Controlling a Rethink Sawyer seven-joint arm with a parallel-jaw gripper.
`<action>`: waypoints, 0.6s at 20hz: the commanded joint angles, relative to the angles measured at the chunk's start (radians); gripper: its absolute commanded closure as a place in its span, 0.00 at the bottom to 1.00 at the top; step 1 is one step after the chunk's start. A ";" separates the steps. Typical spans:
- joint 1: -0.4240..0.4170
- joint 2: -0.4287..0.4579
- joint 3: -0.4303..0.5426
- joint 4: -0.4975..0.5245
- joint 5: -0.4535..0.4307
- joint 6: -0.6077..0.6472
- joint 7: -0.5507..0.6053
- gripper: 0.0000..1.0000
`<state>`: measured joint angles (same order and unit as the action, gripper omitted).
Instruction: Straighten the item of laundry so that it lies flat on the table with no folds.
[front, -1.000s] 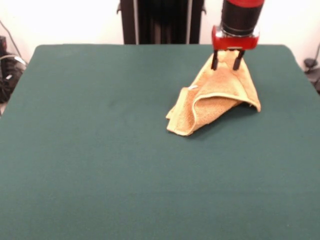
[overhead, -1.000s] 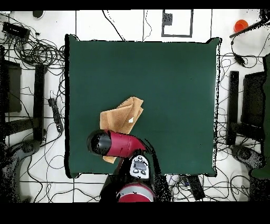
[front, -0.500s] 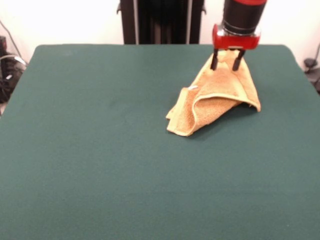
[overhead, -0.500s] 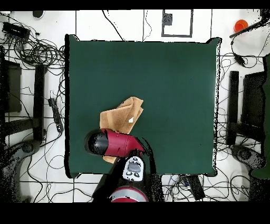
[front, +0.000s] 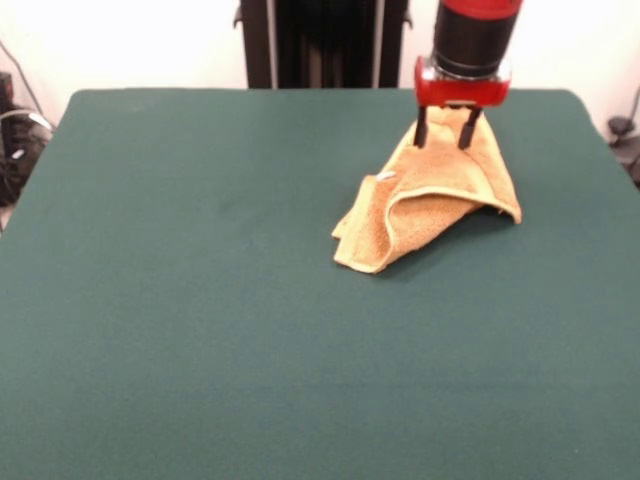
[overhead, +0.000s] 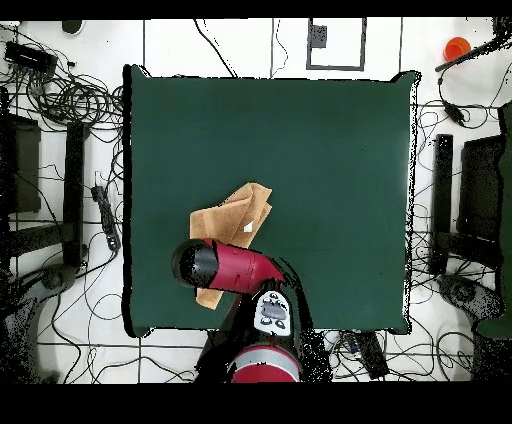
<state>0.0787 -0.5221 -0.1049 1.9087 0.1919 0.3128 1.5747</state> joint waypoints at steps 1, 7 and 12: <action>-0.001 0.027 0.107 -0.046 0.052 -0.055 0.217 0.00; -0.015 0.029 0.126 -0.038 0.062 -0.080 0.229 0.00; 0.006 0.026 0.096 -0.038 0.068 -0.063 0.245 0.00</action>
<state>0.0737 -0.5179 -0.1010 1.9087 0.1923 0.3024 1.5747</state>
